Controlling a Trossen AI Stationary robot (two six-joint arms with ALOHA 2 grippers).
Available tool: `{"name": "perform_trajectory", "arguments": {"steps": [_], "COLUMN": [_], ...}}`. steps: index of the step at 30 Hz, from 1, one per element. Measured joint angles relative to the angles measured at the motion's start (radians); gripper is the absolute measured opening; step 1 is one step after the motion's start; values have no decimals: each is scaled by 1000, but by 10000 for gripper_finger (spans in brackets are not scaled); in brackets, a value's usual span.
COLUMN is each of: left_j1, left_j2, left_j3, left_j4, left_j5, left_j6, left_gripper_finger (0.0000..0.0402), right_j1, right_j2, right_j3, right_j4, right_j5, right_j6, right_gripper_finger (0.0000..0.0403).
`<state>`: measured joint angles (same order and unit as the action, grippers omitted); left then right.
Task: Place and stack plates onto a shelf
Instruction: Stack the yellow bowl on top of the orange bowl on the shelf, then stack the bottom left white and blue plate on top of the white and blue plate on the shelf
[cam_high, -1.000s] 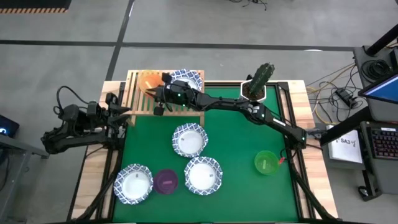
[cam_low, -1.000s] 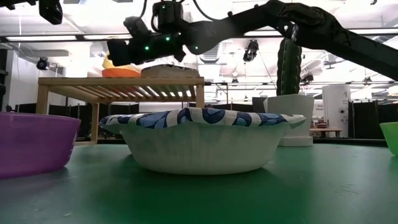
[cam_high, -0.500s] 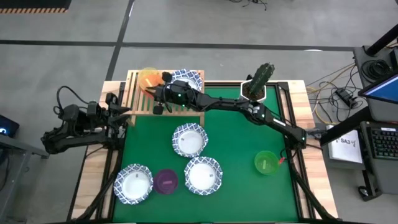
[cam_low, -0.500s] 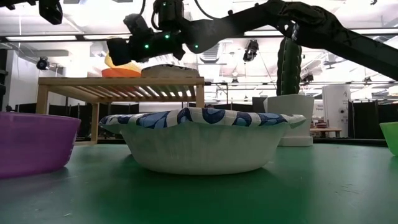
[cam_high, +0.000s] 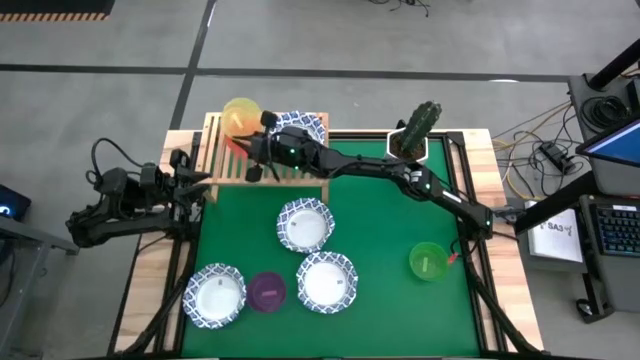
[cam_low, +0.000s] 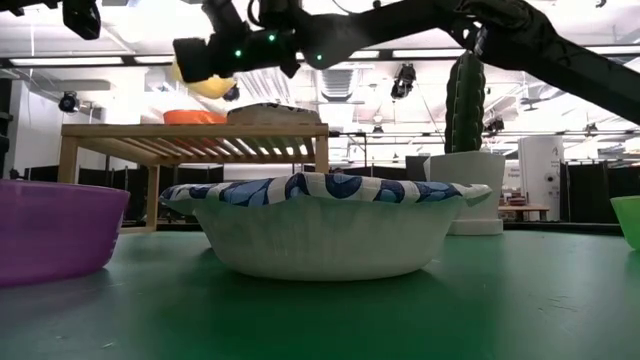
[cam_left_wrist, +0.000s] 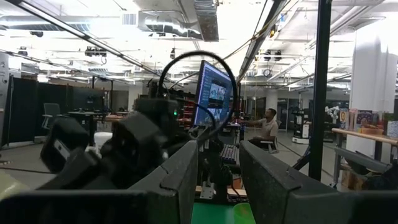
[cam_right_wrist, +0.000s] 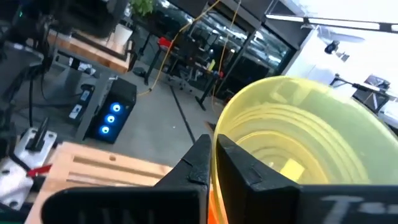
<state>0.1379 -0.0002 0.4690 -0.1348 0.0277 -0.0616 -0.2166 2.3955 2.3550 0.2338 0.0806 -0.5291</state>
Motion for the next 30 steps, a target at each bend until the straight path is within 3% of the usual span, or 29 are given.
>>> {"name": "perform_trajectory", "arguments": {"steps": [5, 14, 25, 30], "left_j1": [0, 0, 0, 0], "left_j2": [0, 0, 0, 0], "left_j3": [0, 0, 0, 0], "left_j4": [0, 1, -10, -17], "left_j5": [0, 0, 0, -13], "left_j6": [0, 0, 0, -1], "left_gripper_finger": [103, 103, 103, 103], "right_j1": [-2, -4, 11, 47], "right_j2": [-22, -26, -57, -173], "right_j3": [0, 0, 0, 0], "right_j4": [-32, -85, -148, -360], "right_j5": [2, 2, 51, 7], "right_j6": [47, 128, 137, 119], "right_gripper_finger": [17, 73, 77, 74]}}
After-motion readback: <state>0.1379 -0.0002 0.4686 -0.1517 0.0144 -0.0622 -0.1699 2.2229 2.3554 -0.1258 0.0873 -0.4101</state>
